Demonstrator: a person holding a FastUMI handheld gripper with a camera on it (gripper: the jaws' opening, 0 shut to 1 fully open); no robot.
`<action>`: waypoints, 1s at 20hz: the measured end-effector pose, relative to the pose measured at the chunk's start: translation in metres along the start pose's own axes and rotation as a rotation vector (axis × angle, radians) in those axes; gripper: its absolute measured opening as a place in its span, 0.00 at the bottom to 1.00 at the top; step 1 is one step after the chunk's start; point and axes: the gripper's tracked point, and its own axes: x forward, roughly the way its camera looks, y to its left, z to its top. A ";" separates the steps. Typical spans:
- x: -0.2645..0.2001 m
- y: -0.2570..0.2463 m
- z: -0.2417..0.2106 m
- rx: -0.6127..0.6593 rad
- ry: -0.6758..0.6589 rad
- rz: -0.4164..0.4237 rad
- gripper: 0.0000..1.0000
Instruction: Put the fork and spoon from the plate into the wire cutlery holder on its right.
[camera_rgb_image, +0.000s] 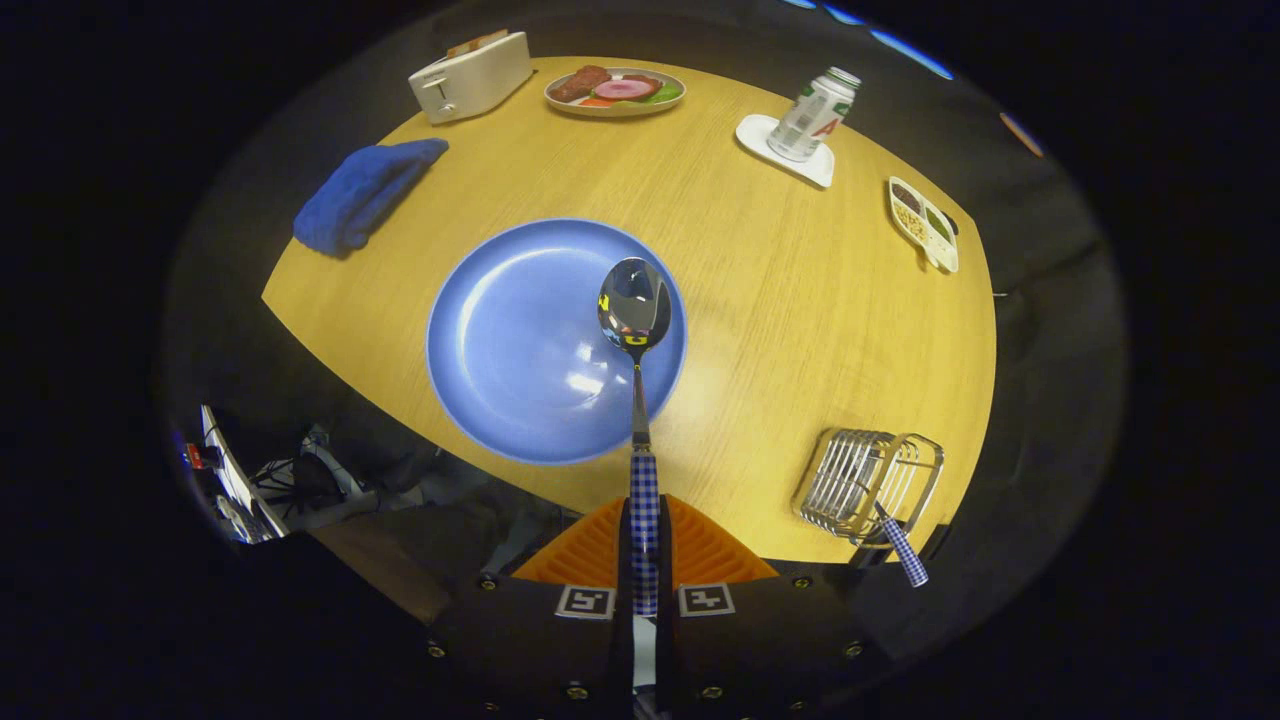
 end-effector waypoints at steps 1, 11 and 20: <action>-0.005 -0.009 -0.007 0.019 0.012 -0.004 0.09; -0.046 -0.098 -0.072 0.117 0.119 -0.117 0.09; -0.054 -0.141 -0.112 0.155 0.239 -0.159 0.09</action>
